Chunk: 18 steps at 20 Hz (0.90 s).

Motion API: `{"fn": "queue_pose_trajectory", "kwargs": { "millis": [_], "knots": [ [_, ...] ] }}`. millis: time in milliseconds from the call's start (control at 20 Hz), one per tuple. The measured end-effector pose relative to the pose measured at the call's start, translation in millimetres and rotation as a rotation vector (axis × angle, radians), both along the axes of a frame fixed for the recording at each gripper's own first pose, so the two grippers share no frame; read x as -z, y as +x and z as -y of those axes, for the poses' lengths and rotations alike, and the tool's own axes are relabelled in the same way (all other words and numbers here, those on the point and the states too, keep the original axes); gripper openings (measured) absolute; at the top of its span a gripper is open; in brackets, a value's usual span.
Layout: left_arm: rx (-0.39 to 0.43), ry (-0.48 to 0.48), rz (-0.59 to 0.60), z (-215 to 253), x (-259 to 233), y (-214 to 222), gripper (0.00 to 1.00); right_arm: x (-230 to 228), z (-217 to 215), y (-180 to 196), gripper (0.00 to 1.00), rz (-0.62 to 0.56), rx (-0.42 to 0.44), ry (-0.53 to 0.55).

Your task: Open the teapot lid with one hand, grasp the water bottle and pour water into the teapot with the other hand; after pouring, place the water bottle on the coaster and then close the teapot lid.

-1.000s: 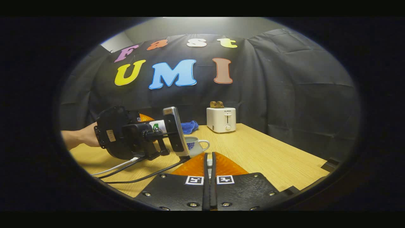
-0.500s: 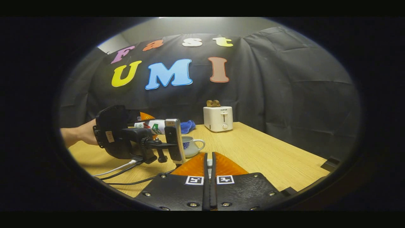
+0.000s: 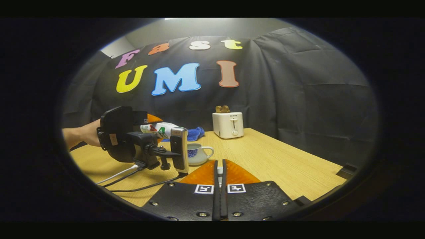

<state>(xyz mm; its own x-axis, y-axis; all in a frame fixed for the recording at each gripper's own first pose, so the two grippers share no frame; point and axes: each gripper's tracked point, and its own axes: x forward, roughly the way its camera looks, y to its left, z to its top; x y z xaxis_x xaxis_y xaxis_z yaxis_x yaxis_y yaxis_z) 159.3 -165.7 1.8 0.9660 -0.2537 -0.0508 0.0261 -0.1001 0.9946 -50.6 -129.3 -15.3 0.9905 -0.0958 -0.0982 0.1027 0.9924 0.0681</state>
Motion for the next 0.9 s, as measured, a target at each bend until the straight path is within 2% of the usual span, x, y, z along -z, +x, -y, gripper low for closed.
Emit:
{"fn": "queue_pose_trajectory", "kwargs": {
  "millis": [50, 100, 550, 650, 700, 800, 900],
  "knots": [
    [0.001, 0.017, 0.006, 0.1, -0.9, 0.0, 0.75, 0.3, 0.2, 0.1, 0.00, -0.002, -0.001, 0.000],
    [0.004, 0.031, 0.013, 1.0, -2.0, -0.4, 0.82, 0.2, -0.1, -0.8, 0.00, -0.002, -0.001, 0.001],
    [0.018, 0.087, 0.062, 4.3, -6.2, -2.7, 0.82, 1.5, 0.9, -0.6, 0.01, -0.002, -0.003, 0.003],
    [0.010, 0.084, 0.056, 2.6, -4.7, -1.7, 0.69, 1.0, 1.4, -0.7, 0.01, -0.001, -0.001, 0.005],
    [0.007, 0.086, 0.058, 1.4, -7.1, 0.0, 0.69, 0.9, 1.3, -1.2, 0.00, -0.001, -0.001, 0.005],
    [0.008, 0.091, 0.062, 2.4, -7.2, -1.1, 0.82, 1.3, 1.2, -0.9, 0.01, -0.002, -0.002, 0.002],
    [0.013, 0.098, 0.064, 3.6, -7.9, -2.9, 0.82, 1.4, 0.8, -0.8, 0.01, -0.002, -0.003, 0.005]
  ]
}}
